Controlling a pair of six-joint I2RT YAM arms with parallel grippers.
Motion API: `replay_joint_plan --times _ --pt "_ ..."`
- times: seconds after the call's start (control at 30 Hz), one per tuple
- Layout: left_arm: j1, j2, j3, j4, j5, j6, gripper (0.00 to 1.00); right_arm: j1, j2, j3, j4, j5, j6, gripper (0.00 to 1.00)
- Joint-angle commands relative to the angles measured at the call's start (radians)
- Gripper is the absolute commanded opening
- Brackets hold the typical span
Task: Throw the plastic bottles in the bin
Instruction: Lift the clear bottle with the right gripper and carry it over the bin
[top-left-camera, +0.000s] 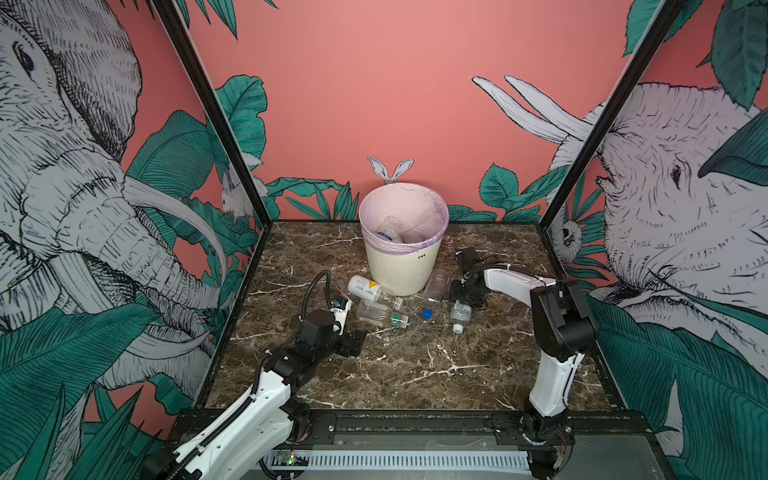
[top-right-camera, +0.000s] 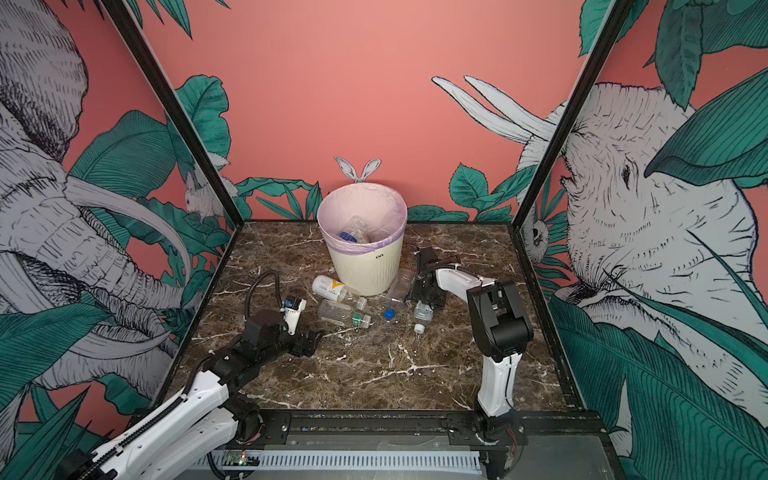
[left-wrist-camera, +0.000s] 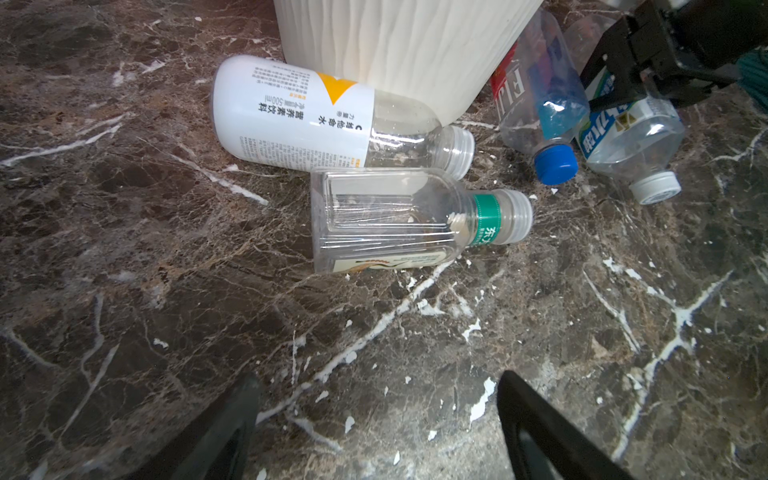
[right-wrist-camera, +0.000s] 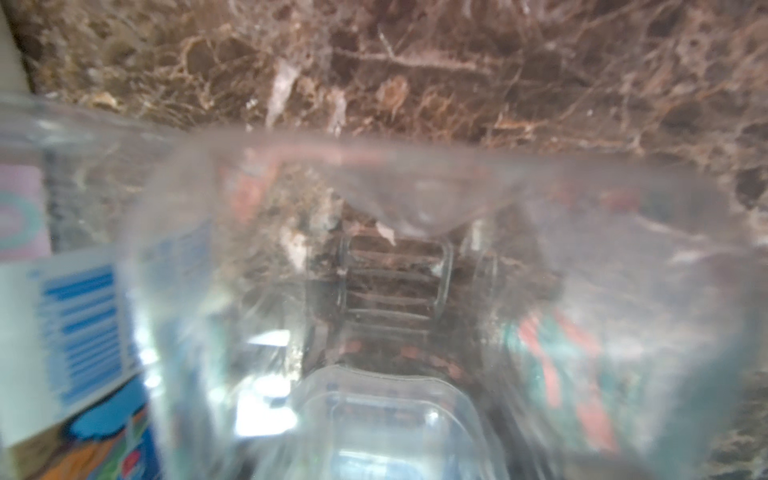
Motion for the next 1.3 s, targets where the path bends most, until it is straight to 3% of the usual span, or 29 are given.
replay_joint_plan --times 0.0,0.53,0.9,1.27 --pt "-0.005 -0.005 -0.012 0.006 -0.008 0.001 0.91 -0.005 0.012 -0.06 -0.031 -0.016 -0.034 0.34" --pt "-0.005 0.004 -0.009 0.006 -0.009 0.001 0.9 0.019 -0.293 -0.326 0.144 -0.015 -0.114 0.23" --pt "-0.007 0.001 -0.01 0.007 -0.008 0.001 0.9 0.084 -0.671 -0.555 0.297 0.019 -0.149 0.19" --pt "-0.007 0.004 -0.008 0.006 -0.006 0.001 0.9 0.24 -1.054 -0.635 0.284 0.2 -0.199 0.19"
